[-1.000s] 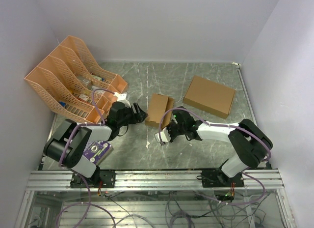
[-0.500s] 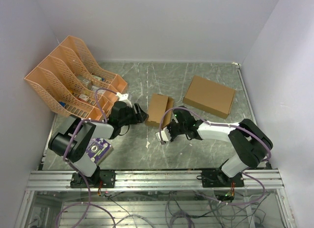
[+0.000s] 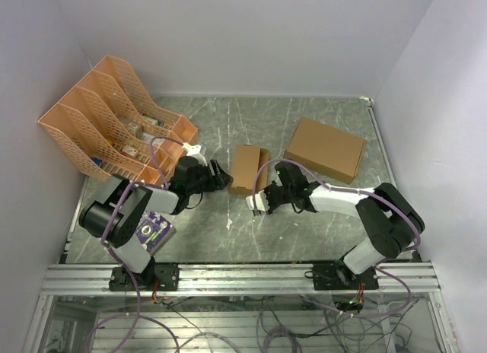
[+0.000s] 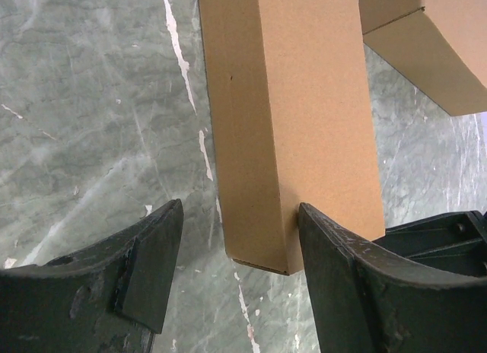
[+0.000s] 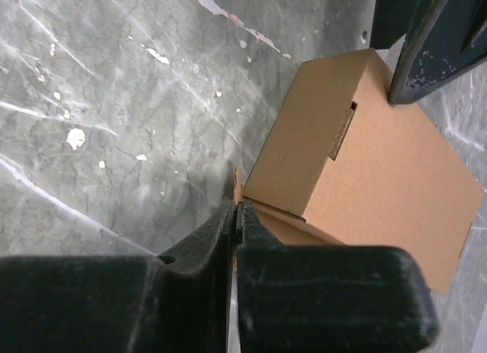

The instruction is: Fold the paper box

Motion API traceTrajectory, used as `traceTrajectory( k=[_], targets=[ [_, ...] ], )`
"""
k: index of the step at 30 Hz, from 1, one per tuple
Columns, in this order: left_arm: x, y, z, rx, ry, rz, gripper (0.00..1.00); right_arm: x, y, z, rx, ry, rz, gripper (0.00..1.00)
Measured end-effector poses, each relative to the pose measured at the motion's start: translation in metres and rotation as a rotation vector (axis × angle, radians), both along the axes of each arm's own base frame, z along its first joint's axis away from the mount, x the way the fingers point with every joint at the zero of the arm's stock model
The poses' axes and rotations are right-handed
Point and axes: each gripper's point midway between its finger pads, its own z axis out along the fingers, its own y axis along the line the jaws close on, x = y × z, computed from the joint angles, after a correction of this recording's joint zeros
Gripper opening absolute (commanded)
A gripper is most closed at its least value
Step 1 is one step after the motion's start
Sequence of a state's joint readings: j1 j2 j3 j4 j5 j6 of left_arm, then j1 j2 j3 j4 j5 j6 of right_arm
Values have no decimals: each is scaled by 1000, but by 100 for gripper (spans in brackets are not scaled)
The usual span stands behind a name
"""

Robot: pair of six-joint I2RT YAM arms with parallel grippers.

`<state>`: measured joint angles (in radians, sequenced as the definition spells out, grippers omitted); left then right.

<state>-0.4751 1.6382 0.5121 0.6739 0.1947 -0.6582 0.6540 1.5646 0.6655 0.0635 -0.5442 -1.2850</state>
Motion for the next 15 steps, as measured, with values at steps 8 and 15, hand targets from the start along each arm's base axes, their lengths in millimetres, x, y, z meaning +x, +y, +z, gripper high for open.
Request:
traceTrajectory(
  k=[8, 15],
  targets=[
    [1, -4, -1, -7, 5, -10, 72, 7, -7, 3, 15, 67, -51, 0],
    [2, -5, -1, -7, 6, -11, 72, 11, -10, 5, 30, 135, -80, 0]
  ],
)
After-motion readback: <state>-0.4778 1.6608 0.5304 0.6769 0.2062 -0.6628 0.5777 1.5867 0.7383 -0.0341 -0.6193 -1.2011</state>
